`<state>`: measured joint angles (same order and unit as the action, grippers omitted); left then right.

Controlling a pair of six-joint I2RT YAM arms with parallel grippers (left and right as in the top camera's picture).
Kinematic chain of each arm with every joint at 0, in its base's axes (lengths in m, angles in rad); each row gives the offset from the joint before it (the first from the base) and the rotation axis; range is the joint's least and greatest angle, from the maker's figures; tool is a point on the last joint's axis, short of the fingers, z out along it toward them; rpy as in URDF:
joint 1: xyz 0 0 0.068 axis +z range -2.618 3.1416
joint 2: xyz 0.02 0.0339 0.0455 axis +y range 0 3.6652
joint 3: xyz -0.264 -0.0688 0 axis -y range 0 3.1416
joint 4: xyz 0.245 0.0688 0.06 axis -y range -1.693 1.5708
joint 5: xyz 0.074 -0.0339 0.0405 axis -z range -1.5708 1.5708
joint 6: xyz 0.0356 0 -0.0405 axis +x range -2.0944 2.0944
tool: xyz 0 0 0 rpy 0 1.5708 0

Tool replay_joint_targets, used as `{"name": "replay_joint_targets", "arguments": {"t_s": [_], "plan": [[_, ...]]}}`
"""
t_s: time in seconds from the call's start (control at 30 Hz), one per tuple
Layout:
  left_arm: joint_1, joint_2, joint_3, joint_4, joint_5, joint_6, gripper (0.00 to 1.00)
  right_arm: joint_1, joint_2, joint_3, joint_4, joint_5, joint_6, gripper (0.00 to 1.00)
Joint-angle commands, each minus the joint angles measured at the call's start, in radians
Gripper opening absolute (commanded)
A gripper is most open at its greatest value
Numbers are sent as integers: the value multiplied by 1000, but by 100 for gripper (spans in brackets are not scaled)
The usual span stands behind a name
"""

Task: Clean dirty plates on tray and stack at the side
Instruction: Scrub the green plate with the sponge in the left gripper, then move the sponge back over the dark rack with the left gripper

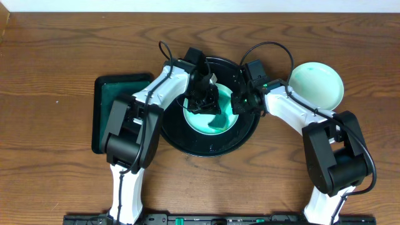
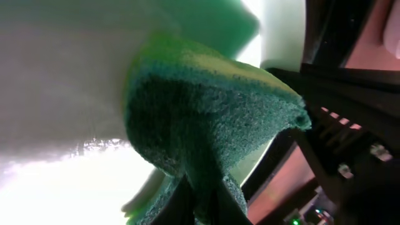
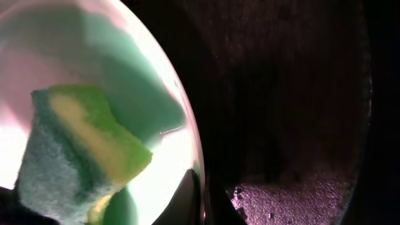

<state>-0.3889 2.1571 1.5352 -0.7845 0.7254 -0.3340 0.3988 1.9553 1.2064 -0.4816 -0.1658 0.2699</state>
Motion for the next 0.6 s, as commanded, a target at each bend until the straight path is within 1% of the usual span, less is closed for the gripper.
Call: {"name": "replay_joint_targets", "arguments": {"t_s": [0.0,0.17,0.37,0.5,0.57], "plan": [[54,-7,15,-16,-18,-36,7,11,32,-15,-20,26,-13,1],[138,-84,15,-79,-149,-38,7,11,12,-15,-20,26,-22,1],[221,-214,15,-235,-433,-50,7,26,-70,-15,-20,37,-66,1],[255,-275,15,-358,-628,-49,7,51,-146,-15,-33,106,-113,1],[269,-281,15,-394,-658,-49,7,72,-186,-15,-39,181,-143,1]]}}
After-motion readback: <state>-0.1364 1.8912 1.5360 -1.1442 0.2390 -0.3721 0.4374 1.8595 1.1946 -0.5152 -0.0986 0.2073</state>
